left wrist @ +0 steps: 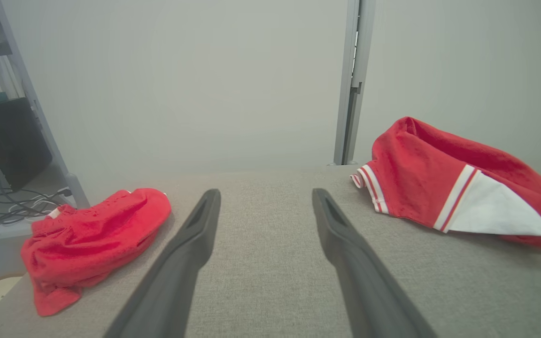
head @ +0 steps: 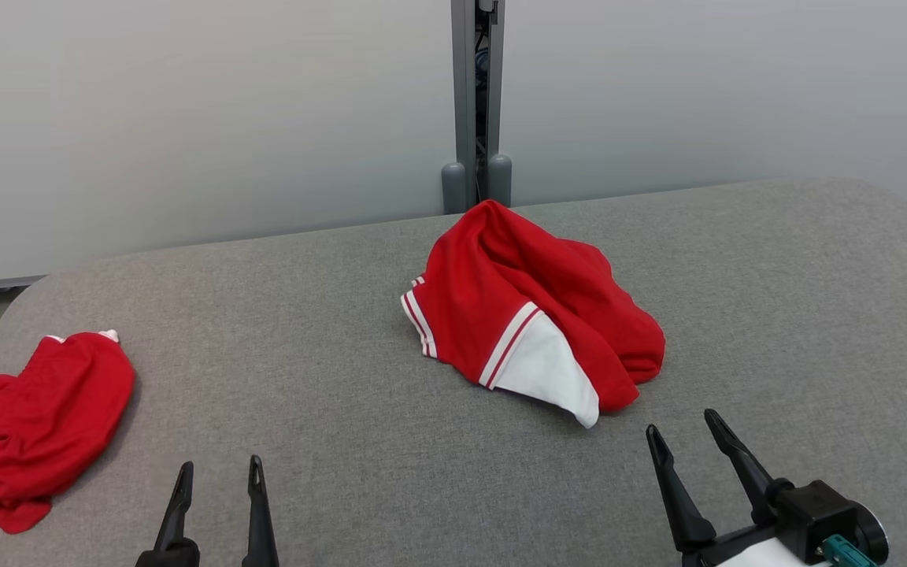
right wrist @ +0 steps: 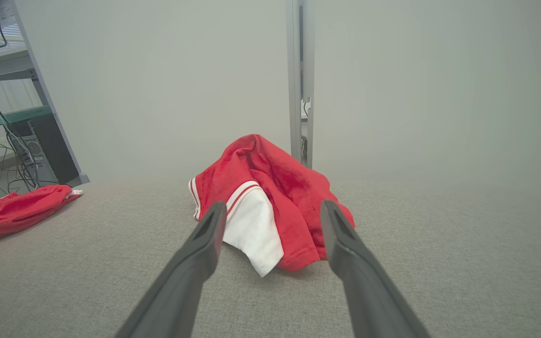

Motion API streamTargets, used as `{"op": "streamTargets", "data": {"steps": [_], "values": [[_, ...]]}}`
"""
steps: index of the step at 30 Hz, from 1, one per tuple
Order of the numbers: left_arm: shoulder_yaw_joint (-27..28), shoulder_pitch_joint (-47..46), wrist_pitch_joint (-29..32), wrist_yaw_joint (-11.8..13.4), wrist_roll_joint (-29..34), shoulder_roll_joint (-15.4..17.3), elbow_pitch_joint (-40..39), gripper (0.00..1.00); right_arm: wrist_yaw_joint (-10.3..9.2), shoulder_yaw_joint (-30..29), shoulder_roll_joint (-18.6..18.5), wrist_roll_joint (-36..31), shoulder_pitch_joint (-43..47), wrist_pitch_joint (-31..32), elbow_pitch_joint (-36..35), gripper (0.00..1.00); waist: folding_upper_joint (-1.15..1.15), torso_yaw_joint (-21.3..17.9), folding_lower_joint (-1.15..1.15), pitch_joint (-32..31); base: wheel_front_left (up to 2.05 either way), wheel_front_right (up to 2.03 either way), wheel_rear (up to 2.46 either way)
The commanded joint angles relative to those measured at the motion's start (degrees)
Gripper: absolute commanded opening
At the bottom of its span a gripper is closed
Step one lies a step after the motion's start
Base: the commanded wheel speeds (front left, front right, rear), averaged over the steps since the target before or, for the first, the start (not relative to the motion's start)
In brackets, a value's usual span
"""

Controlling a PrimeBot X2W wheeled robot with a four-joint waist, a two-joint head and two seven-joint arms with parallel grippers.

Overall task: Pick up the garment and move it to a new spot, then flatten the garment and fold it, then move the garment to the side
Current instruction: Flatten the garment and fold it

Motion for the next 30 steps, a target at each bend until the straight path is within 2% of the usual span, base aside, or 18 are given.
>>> {"op": "streamTargets", "data": {"steps": [1, 6, 12, 18, 22, 26, 30], "values": [[-0.1, -0.5, -0.2, -0.3, -0.5, 0.1, 0.4, 1.00, -0.01, -0.1, -0.3, 0.0, -0.6, -0.3, 0.0, 1.00, 0.00, -0.1, 0.00, 0.1, 0.00, 0.00, 0.00], [-1.3, -1.7, -0.2, -1.9, -1.4, 0.1, 1.7, 1.00, -0.01, -0.1, -0.4, 0.0, -1.2, -0.3, 0.0, 1.00, 0.00, -1.2, 0.00, 1.2, 0.00, 0.00, 0.00], [-6.2, -4.8, -0.3, -4.5, -3.3, 0.2, 4.5, 1.00, -0.01, -2.1, -0.4, -0.5, -2.5, -0.3, -0.6, 1.00, 0.00, -3.2, 0.00, 3.2, 0.00, 0.00, 0.00], [-13.3, -9.1, -0.3, -6.5, -7.6, 0.2, 8.3, 1.00, -0.01, -4.8, -0.4, -2.7, -3.6, -0.3, -0.9, 1.00, 0.00, -5.5, 0.00, 5.3, 0.00, 0.00, 0.00], [-19.8, -12.2, -0.2, -9.5, -11.9, 0.2, 13.3, 1.00, -0.01, -6.0, -0.3, -3.0, -4.4, -0.3, -1.3, 1.00, 0.00, -6.8, 0.00, 7.0, 0.00, 0.00, 0.00], [-25.1, -17.1, -0.2, -11.5, -15.0, 0.2, 17.6, 1.00, -0.01, -5.3, -0.3, -2.5, -5.5, -0.3, -1.6, 1.00, 0.00, -8.0, 0.00, 9.3, 0.00, 0.00, 0.00], [-29.2, -22.3, 0.3, -11.9, -20.0, 0.2, 21.7, 1.00, -0.01, -4.2, -0.3, -1.4, -6.8, -0.3, -2.1, 1.00, 0.00, -9.2, 0.00, 11.4, 0.00, 0.00, 0.00]]}}
